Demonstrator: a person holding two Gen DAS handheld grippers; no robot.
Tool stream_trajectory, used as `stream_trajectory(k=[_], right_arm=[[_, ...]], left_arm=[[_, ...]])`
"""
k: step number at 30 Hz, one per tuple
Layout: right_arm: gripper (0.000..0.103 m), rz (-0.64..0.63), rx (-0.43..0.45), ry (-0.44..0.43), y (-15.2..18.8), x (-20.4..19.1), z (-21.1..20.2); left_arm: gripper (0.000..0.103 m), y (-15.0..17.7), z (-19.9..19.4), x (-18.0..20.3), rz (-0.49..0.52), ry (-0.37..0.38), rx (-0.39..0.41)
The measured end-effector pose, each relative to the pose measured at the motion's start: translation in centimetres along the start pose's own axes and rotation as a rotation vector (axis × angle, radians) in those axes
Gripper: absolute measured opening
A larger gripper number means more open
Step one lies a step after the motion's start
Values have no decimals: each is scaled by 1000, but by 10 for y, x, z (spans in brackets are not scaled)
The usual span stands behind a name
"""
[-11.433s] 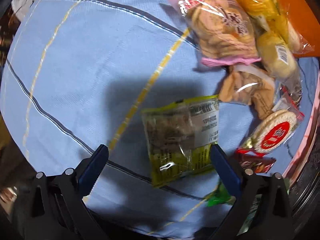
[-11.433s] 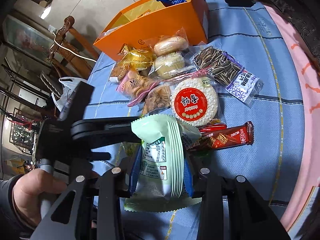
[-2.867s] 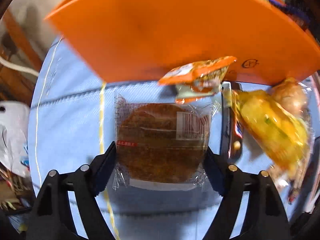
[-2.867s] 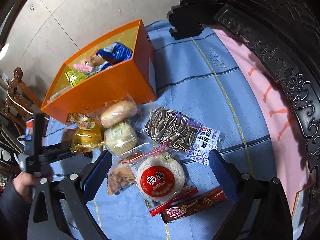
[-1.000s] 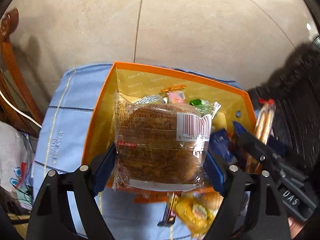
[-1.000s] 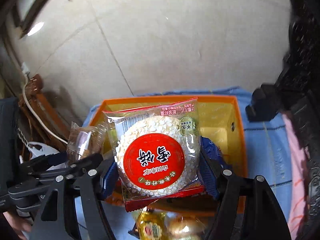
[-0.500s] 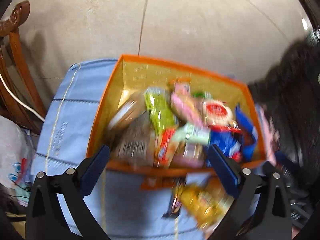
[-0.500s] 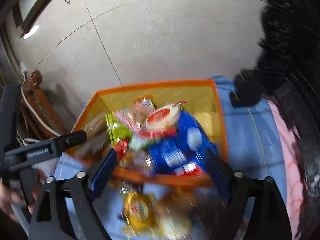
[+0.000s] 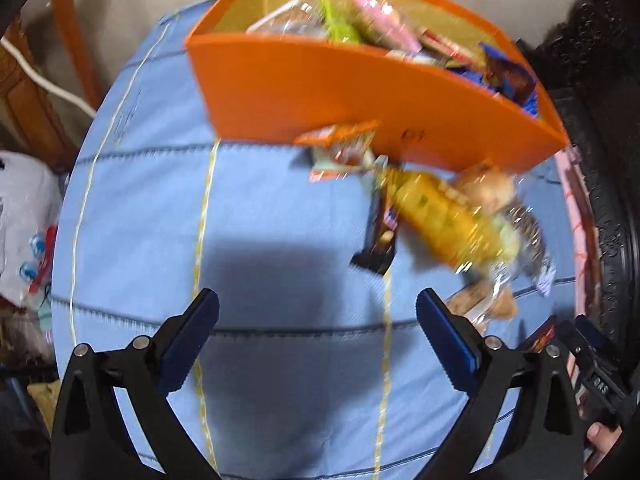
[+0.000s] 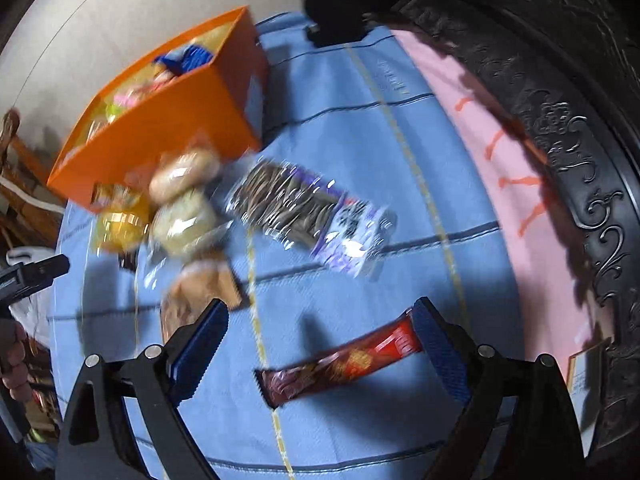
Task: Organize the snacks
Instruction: 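Grasp the yellow corn bread bag with the left gripper while the right grasps the paper-wrapped pastry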
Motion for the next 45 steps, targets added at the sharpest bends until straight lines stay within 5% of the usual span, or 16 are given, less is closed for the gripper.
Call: stream_trajectory(k=[10, 15, 16, 18, 20, 21, 27, 32, 38, 40, 42, 45], right_arm=[[97, -395, 18, 53, 5, -101, 37], [98, -475, -31, 36, -2, -120, 67], [96, -480, -42, 17, -3, -122, 71], [73, -505, -110, -61, -2, -126, 76], [49, -512, -115, -96, -4, -126, 69], [46, -503, -116, -107, -6, -124, 63], [46, -420, -113, -208, 1, -101, 32], [46, -371, -122, -214, 12, -85, 24], [46, -339, -144, -222, 26, -81, 24], [46, -340, -143, -228, 27, -83, 23], [46, -348, -144, -234, 27, -83, 20], [46, -359, -137, -246, 25, -88, 19]], left_arm=[[97, 13, 0, -15, -27, 6, -26], [97, 12, 2, -23, -51, 6, -37], [97, 11, 4, -23, -53, 7, -43], [97, 10, 9, -21, -57, 6, -57], [97, 8, 13, -16, -52, 11, -68], [97, 6, 15, -11, -42, 17, -72], [97, -16, 21, 25, -7, 76, -74], [97, -41, 38, 44, -79, 101, -115], [97, -46, 70, 66, -119, 61, -193], [80, -42, 83, 68, -137, 46, -216], [53, -40, 91, 70, -141, 10, -220], [44, -37, 84, 78, -47, -19, -213]])
Point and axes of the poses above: each gripper's, at about its wrist camera, not at the fingertips, and z roughly the way its jaws point, x to its right, y to its underside, the point moved 2 cm from there along z, roughly the way its jaws point
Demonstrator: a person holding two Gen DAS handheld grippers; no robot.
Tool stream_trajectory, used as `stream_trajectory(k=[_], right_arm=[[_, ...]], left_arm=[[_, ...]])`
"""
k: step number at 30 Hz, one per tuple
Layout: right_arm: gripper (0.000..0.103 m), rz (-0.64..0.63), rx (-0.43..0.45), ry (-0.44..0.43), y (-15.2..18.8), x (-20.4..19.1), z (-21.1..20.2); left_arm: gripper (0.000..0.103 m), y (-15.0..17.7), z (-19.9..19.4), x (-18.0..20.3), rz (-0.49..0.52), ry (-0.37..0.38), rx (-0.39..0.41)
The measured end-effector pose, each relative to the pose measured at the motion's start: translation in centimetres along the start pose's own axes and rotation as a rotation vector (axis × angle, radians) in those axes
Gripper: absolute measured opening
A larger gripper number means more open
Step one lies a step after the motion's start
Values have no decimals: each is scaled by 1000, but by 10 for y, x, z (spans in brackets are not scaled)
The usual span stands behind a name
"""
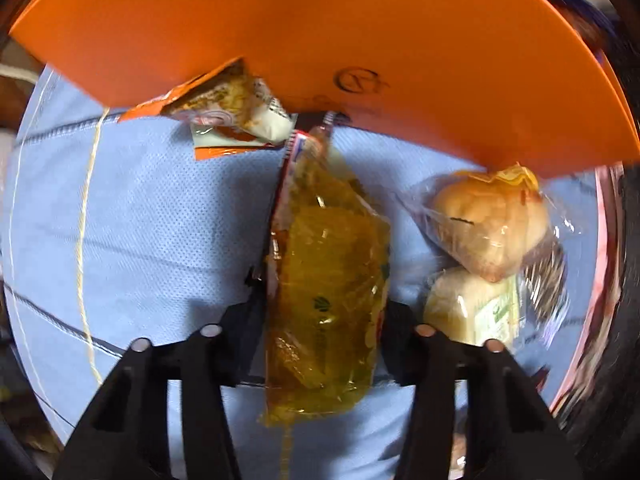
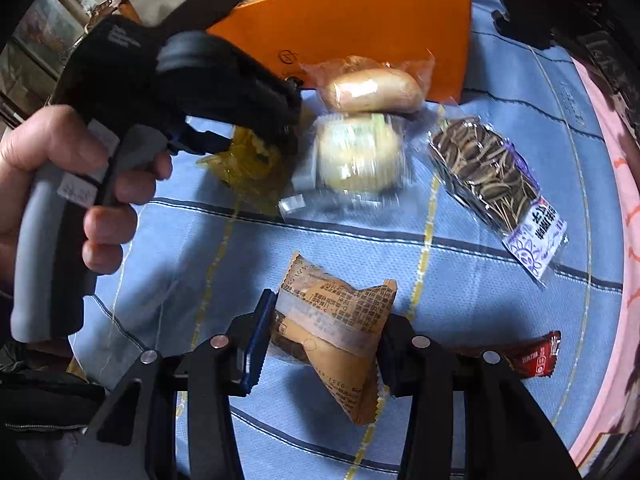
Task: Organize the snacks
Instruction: 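Grasp the yellow corn bread bag with the left gripper while the right grasps the paper-wrapped pastry, then carry the yellow bag and pastry into the orange box and release both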
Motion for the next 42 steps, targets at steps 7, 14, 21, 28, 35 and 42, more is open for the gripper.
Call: stream_trajectory(k=[7, 14, 21, 28, 35, 42], right_arm=[[46, 12, 64, -56, -14, 0, -23], [46, 13, 94, -93, -33, -4, -35], [46, 14, 119, -122, -48, -13, -37], [46, -3, 236, -102, -95, -10, -62], [46, -2, 416, -82, -195, -1, -93], [74, 90, 448, 9, -264, 8, -64]], left_arm=[[42, 36, -43, -48, 31, 11, 39], [42, 64, -84, -94, -4, 154, 66], [42, 65, -118, -110, 30, 182, 133], [42, 22, -138, -102, 83, 176, 203], [42, -61, -169, -63, 102, 175, 338], [92, -134, -162, -55, 10, 99, 368]])
Point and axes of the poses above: each gripper's, at about its wrist camera, not at the fingertips, and z roughly the way its jaws point, x to its right, y to its underside, the point moved 2 cm from there along z, roughly the way its jaws point
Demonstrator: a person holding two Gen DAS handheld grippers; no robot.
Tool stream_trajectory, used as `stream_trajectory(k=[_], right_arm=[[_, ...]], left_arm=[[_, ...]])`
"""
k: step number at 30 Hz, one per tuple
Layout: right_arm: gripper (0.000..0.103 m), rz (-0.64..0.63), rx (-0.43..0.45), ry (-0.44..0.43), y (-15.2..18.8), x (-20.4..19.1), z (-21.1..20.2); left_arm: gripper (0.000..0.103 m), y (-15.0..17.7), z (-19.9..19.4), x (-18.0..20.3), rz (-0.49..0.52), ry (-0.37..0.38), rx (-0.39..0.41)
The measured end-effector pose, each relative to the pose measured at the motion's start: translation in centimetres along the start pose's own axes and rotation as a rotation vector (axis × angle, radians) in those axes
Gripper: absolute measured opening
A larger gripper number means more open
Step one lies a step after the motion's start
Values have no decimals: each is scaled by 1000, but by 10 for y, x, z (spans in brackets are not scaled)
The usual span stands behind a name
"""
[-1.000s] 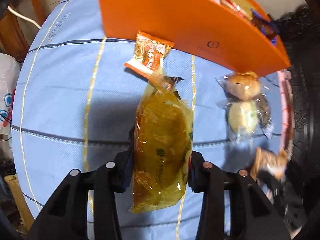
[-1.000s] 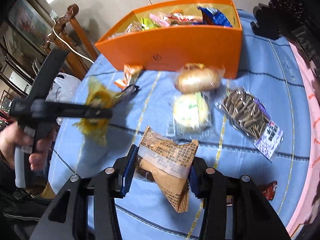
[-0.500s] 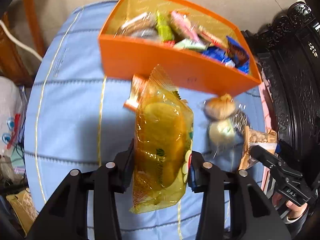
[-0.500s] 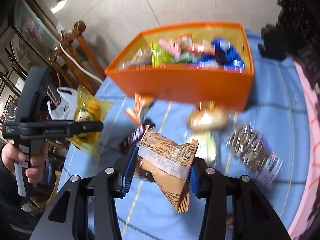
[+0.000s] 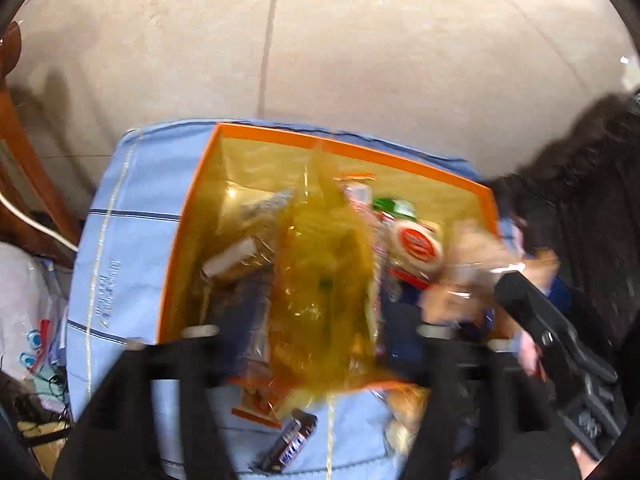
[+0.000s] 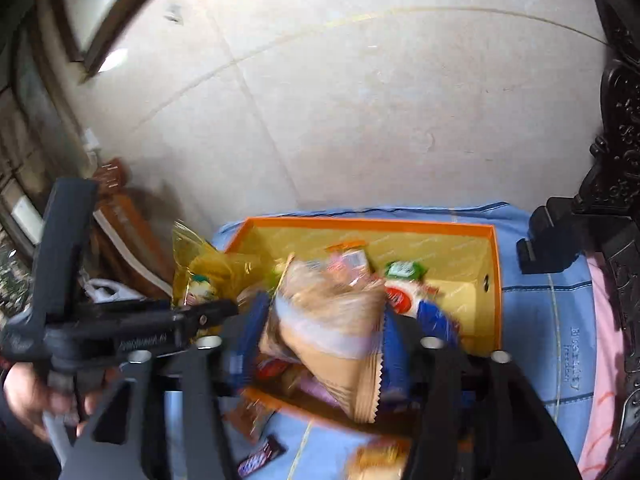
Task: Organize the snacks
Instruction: 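Carry the yellow bag and pastry into the orange box and release both, then grasp the chocolate bar with the left gripper while the right grasps the round bun pack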
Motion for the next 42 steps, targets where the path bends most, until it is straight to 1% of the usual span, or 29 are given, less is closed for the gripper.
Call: stream_trajectory(k=[1, 2, 3, 5, 6, 9, 10, 13, 17, 20, 21, 23, 26, 27, 28, 29, 30, 32, 34, 36, 37, 38, 39, 40, 41, 42], right_arm=[[78, 15, 9, 15, 1, 2, 0], [83, 32, 22, 15, 6, 7, -4], [84, 34, 22, 0, 11, 9, -6], [84, 45, 11, 5, 24, 16, -12], [84, 57, 5, 10, 33, 22, -18], [86, 94, -11, 20, 63, 38, -38], [89, 98, -17, 30, 74, 42, -45], [91, 92, -71, 70, 110, 53, -58], [91, 18, -155, 121, 153, 51, -57], [91, -7, -228, 127, 181, 45, -45], [91, -24, -243, 132, 188, 40, -39], [91, -48, -266, 129, 197, 32, -28], [90, -83, -304, 156, 205, 25, -4], [90, -107, -325, 171, 208, 20, 5], [83, -126, -334, 174, 210, 17, 12], [60, -149, -354, 180, 213, 15, 20], [57, -181, -391, 207, 218, 14, 30], [55, -194, -397, 210, 219, 11, 33], [55, -154, -401, 159, 217, 12, 26], [55, -109, -393, 112, 216, 16, 12], [55, -87, -389, 98, 216, 20, 5], [55, -68, -389, 88, 216, 23, 1], [55, -42, -388, 75, 217, 28, -7], [55, -24, -385, 70, 218, 32, -14], [55, -9, -383, 68, 219, 36, -19], [55, 5, -381, 67, 221, 41, -26]], left_arm=[[97, 1, 0, 0, -11, -18, 17], [97, 3, -2, -3, -17, -27, 42], [97, 9, -5, -6, -12, -20, 54], [97, 18, -3, -9, -2, -13, 27], [97, 26, -2, -12, 4, -25, 7], [97, 49, -6, -20, 18, -45, -5], [97, 58, -8, -22, 24, -53, -5], [97, 88, -7, -26, 58, -69, -28], [97, 132, 3, -31, 93, -97, -91], [97, 165, 16, -36, 86, -95, -178], [97, 178, 20, -40, 70, -93, -205], [97, 196, 25, -48, 39, -90, -242], [97, 214, 31, -54, 26, -97, -278], [97, 218, 33, -55, 34, -102, -290], [97, 220, 34, -55, 42, -107, -294], [97, 221, 36, -55, 51, -119, -290], [97, 220, 37, -54, 52, -122, -284], [97, 219, 41, -51, 57, -118, -278], [97, 216, 46, -44, 82, -112, -262], [96, 214, 54, -35, 131, -123, -257], [94, 213, 58, -31, 151, -120, -259], [79, 213, 62, -27, 169, -116, -266], [62, 215, 70, -25, 184, -109, -296], [57, 217, 77, -24, 185, -100, -331], [58, 219, 79, -24, 185, -96, -340], [58, 219, 79, -21, 203, -102, -317]])
Point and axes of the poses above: each gripper's, at about its wrist camera, not at the fingertips, and z roughly the way its jaws point, x to its right, y to its underside, the point moved 2 cm from there along z, roughly the way its jaws point
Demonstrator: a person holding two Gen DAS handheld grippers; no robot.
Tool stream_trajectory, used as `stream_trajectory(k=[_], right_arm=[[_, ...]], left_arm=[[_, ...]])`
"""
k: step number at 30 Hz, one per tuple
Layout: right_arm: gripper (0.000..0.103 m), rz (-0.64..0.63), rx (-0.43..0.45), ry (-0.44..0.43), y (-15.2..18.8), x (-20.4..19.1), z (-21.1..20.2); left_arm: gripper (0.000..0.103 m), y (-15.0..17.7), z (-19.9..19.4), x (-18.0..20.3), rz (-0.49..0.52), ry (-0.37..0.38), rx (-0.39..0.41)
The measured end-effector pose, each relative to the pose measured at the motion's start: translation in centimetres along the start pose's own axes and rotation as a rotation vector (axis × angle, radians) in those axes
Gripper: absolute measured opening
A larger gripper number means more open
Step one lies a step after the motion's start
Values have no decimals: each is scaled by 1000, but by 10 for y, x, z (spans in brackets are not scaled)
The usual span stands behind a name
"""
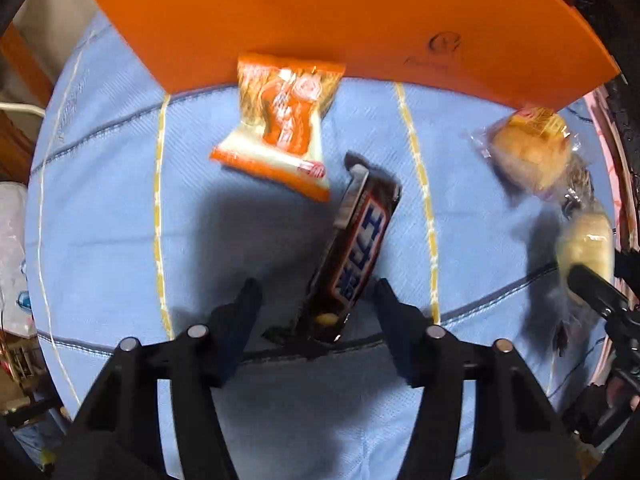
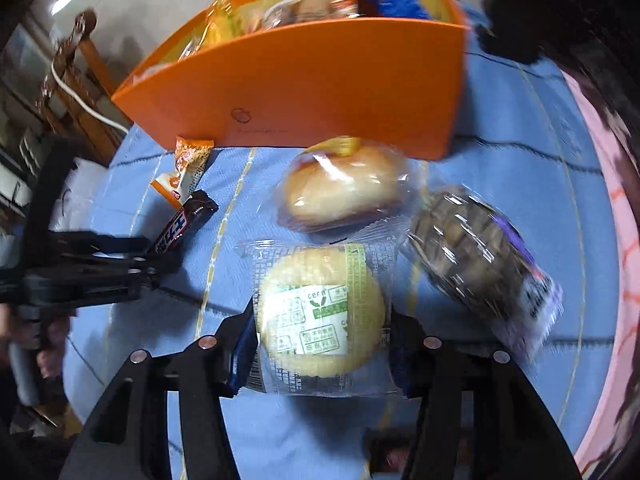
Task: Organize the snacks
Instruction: 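Grasp the chocolate bar with the left gripper while the right grasps the round bun pack, then carry the chocolate bar and bun pack into the orange box and release both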
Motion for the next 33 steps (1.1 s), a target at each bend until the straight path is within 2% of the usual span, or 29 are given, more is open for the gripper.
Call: stream_trajectory(k=[2, 4, 5, 6, 12, 17, 20, 22, 23, 24, 26, 30, 32, 33], right_arm=[[55, 18, 7, 0, 5, 7, -8], [55, 25, 11, -1, 11, 10, -15], [55, 27, 15, -2, 11, 11, -18], [55, 27, 21, -9, 10, 11, -23], [55, -7, 74, -60, -6, -4, -41], [55, -43, 148, -91, -35, -20, -62], [55, -54, 210, -95, -61, -23, -77], [55, -54, 248, -95, -78, -23, -85], [55, -53, 267, -96, -87, -24, -89], [55, -55, 289, -93, -99, -25, -93], [55, -66, 329, -90, -122, -29, -98], [55, -76, 369, -70, -165, -37, -93], [56, -60, 385, -65, -182, -39, -86], [57, -38, 392, -67, -192, -39, -81]], left_arm=[[58, 0, 2, 4, 27, -23, 4], [36, 1, 1, 4, 38, -40, 30], [18, 2, -1, 7, 48, -40, 34], [17, 3, -1, 7, 49, -37, 18], [17, 9, -26, -7, -16, -7, 51], [17, 5, -70, -22, -56, 46, 131], [17, -16, -105, -43, -81, 81, 202], [17, -37, -136, -38, -94, 105, 267], [17, -38, -144, -43, -92, 112, 284], [17, -56, -157, -40, -88, 120, 313], [17, -79, -170, -37, -81, 134, 347], [18, -125, -176, -34, -81, 132, 366], [24, -144, -171, -27, -85, 146, 361], [49, -155, -163, -25, -105, 132, 351]])
Point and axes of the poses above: each gripper's, at about its wrist camera, not at the fingertips, and z roughly the way its jaws point, x to its right, y to its underside, the point moved 2 cm from there along z, roughly the way its jaws point
